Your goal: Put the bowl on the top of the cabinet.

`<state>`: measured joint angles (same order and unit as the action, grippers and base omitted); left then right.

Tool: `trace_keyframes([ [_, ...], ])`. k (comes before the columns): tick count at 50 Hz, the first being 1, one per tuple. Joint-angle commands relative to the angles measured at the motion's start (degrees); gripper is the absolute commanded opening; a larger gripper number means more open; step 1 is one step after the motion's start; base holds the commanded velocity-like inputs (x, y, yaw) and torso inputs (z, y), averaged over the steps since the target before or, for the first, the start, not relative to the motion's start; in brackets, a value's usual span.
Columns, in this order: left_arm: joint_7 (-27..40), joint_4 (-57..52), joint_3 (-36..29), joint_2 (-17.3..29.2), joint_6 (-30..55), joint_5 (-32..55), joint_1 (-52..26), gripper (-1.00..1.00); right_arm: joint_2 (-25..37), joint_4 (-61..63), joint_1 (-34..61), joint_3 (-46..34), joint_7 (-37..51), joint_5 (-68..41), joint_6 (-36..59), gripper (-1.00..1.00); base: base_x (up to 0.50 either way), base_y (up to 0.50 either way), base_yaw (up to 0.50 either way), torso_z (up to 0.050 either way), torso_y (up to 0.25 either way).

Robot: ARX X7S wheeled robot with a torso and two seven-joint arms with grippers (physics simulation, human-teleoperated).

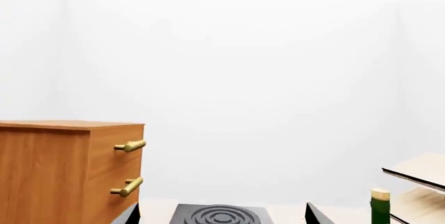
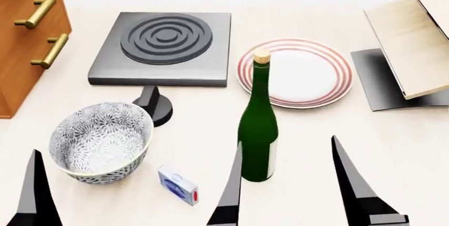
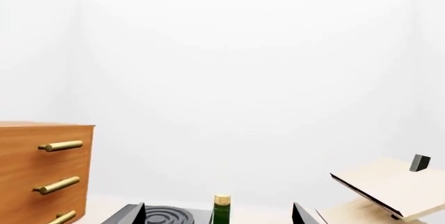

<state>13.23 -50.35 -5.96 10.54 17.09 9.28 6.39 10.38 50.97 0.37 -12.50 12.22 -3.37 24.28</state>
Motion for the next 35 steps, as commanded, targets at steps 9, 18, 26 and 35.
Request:
trace_keyframes([
  [9, -0.4, -1.0, 0.7, -0.3, 1.3, 0.9, 0.1, 1.0, 0.0, 0.6, 0.2, 0.8, -0.8, 0.1, -0.3, 1.0, 0.5, 0.0, 0.0, 0.0, 0.0],
  [18, 0.0, -1.2, 0.1, 0.1, 1.0, 0.9, 0.2, 1.0, 0.4, 0.6, 0.4, 0.6, -0.4, -0.3, -0.1, 1.0, 0.5, 0.0, 0.0, 0.0, 0.0],
  [26, 0.6, -1.5, 0.3, 0.5, 1.1, 1.2, 0.2, 1.0, 0.8, 0.6, 0.4, 0.1, 0.0, -0.1, -0.1, 1.0, 0.5, 0.0, 0.0, 0.0, 0.0],
  [35, 1.0, -1.3, 0.1, 0.9, 0.6, 1.4, 0.2, 1.0, 1.3, 0.5, 0.4, -0.2, 0.6, -0.4, -0.2, 1.0, 0.5, 0.0, 0.0, 0.0, 0.002],
])
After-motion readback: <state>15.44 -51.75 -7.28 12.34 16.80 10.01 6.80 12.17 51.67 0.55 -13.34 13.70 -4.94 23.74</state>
